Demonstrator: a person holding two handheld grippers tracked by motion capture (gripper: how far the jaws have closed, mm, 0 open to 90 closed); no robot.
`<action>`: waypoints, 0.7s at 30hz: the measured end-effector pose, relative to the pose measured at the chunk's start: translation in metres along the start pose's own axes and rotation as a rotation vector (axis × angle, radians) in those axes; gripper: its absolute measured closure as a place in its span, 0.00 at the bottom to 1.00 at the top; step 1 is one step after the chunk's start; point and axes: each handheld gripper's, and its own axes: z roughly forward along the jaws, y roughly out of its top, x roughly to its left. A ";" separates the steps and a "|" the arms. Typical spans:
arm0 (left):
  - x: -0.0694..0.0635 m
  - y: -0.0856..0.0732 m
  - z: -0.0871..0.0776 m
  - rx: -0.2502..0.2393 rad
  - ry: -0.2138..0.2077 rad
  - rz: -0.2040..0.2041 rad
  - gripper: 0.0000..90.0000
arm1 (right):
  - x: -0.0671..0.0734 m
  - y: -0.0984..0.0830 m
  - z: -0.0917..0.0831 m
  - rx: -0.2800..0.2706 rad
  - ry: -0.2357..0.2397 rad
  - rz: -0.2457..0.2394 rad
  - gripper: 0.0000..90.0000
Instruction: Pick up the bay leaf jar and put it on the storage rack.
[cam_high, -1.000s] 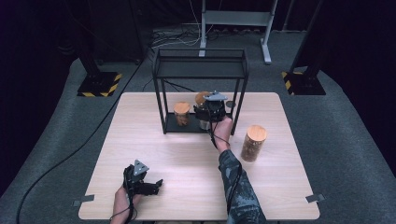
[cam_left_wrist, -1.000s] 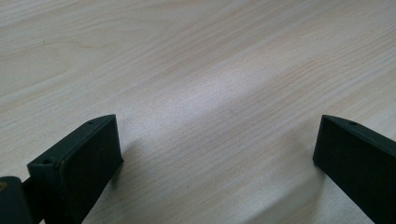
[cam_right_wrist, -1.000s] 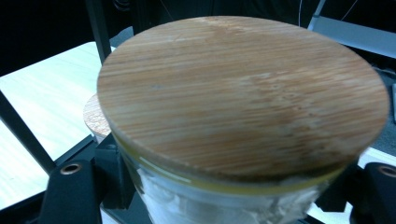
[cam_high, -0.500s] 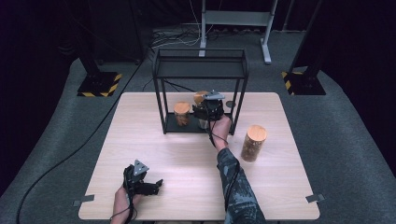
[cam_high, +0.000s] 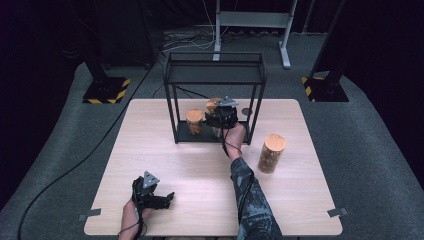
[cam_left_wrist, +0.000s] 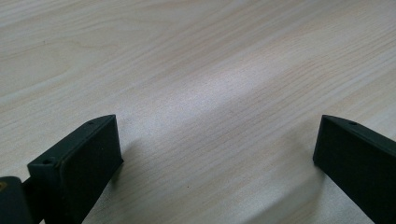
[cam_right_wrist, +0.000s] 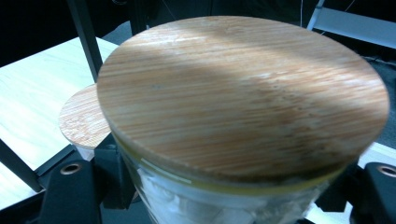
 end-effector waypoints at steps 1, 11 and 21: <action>0.000 0.000 0.000 0.000 0.000 -0.001 0.00 | 0.000 0.000 0.001 0.004 0.000 0.002 0.28; 0.000 0.000 0.000 -0.002 0.000 -0.001 0.00 | -0.001 0.000 0.008 0.003 0.007 0.023 0.28; 0.000 0.000 0.000 -0.001 0.000 -0.001 0.00 | -0.005 0.000 0.014 -0.012 0.033 0.054 0.28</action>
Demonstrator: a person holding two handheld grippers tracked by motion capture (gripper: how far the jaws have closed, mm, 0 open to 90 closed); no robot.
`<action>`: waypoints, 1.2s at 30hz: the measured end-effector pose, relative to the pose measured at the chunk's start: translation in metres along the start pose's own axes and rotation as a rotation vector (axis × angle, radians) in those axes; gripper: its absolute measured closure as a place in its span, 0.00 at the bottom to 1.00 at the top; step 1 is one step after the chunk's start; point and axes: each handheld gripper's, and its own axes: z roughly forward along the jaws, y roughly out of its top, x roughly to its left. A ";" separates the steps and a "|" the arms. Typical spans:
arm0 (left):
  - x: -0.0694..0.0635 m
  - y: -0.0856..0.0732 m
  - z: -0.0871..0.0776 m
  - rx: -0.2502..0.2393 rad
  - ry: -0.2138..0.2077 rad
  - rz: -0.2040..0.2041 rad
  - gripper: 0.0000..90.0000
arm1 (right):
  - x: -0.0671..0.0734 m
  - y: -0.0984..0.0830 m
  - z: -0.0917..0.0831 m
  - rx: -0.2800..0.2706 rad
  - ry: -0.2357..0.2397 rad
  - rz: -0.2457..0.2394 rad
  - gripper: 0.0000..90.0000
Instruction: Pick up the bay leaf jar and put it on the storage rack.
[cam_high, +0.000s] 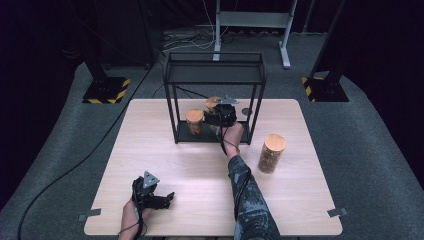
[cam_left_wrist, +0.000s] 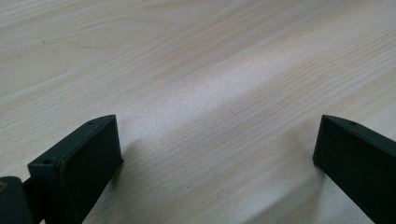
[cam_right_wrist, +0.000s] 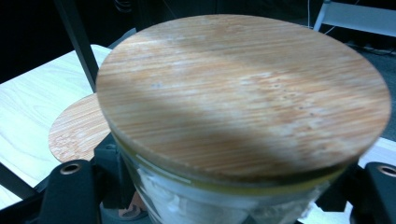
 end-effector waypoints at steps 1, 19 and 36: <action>0.000 0.000 0.000 0.000 0.000 0.000 0.00 | 0.000 0.000 0.001 0.000 0.001 -0.001 0.28; 0.000 0.000 0.000 -0.001 0.001 0.001 0.00 | -0.001 0.003 0.007 0.008 0.013 0.000 0.28; 0.000 0.000 0.000 -0.001 0.001 0.001 0.00 | -0.001 0.003 0.006 0.011 0.006 -0.003 0.28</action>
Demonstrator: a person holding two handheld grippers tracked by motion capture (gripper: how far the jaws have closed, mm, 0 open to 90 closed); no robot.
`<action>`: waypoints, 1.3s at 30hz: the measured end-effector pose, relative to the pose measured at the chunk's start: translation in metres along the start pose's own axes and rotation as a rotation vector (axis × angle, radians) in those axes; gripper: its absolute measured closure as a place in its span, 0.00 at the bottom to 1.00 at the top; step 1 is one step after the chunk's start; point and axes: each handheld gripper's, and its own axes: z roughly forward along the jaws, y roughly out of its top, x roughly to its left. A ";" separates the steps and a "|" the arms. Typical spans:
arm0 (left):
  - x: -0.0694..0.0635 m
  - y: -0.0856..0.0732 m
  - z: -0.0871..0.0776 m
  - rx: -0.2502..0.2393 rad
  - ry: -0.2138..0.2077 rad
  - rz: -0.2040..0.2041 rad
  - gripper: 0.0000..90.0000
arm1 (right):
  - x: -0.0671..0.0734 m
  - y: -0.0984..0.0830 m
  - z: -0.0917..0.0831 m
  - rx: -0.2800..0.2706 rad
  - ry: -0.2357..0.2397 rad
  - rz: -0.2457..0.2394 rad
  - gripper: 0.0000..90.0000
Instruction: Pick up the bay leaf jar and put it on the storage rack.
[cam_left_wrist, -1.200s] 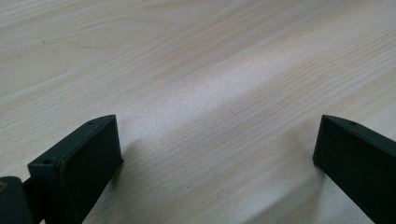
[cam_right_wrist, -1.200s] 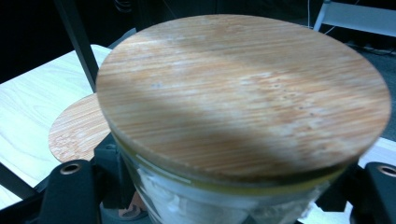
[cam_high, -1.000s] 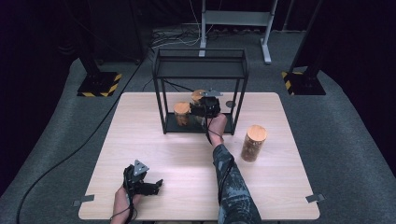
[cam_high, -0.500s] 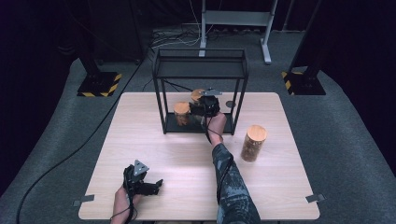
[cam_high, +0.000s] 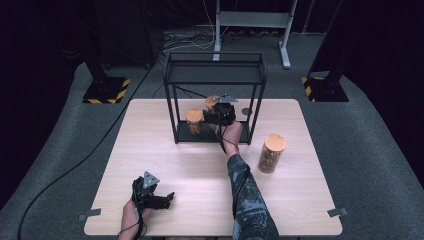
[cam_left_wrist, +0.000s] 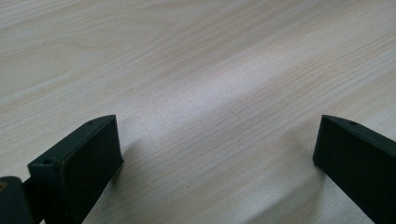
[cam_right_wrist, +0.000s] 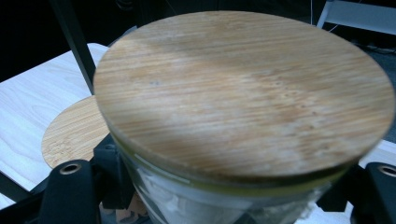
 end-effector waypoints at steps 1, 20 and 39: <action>0.000 0.000 0.000 0.000 0.000 0.000 0.00 | 0.000 0.000 0.000 0.001 0.000 -0.002 0.28; 0.000 0.000 0.000 0.000 -0.001 -0.001 0.00 | -0.008 0.004 -0.015 0.112 0.101 0.098 0.05; 0.000 0.000 0.000 0.001 0.000 -0.002 0.00 | 0.021 -0.043 -0.082 0.199 0.195 0.041 0.02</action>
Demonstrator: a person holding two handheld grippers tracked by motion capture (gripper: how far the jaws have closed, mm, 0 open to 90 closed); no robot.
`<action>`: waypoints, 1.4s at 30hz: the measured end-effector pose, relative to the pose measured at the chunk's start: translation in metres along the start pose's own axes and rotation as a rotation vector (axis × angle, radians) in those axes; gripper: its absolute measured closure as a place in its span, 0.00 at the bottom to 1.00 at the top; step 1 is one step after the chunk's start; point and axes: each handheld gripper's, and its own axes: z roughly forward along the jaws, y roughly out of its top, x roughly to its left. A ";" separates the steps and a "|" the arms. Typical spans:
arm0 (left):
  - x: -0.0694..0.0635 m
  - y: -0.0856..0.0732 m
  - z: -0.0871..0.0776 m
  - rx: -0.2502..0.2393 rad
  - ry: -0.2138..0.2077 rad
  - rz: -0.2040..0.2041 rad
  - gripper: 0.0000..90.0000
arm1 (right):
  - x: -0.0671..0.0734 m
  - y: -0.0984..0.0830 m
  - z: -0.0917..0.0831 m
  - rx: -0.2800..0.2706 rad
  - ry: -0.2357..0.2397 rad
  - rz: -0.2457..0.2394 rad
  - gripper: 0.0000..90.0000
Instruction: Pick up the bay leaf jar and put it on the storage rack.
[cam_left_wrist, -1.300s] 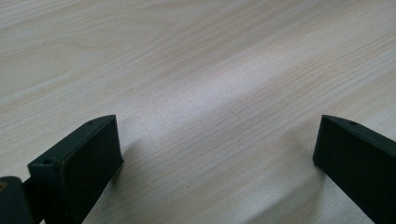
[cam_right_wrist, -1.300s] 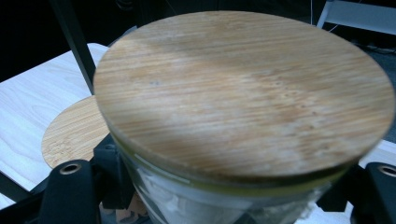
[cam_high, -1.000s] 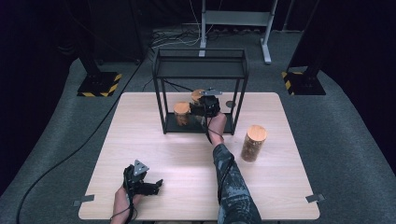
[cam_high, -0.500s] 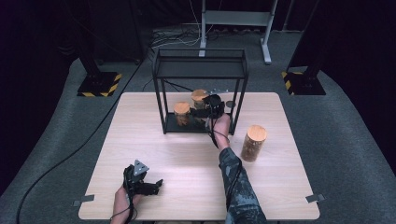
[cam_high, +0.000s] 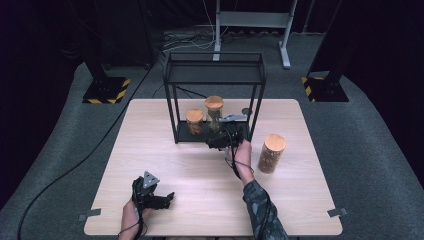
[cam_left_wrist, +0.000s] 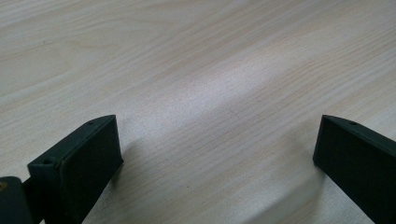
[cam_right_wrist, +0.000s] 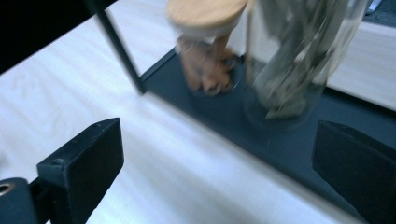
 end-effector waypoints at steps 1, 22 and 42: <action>0.000 0.000 0.000 0.000 0.000 0.000 0.00 | 0.003 -0.005 -0.003 0.002 0.004 -0.009 0.01; 0.000 0.000 0.000 0.000 0.002 -0.002 0.00 | 0.014 -0.127 -0.064 0.089 -0.016 -0.025 0.01; 0.000 0.000 0.000 0.000 0.003 -0.004 0.00 | -0.008 -0.182 -0.106 0.061 -0.097 0.038 0.00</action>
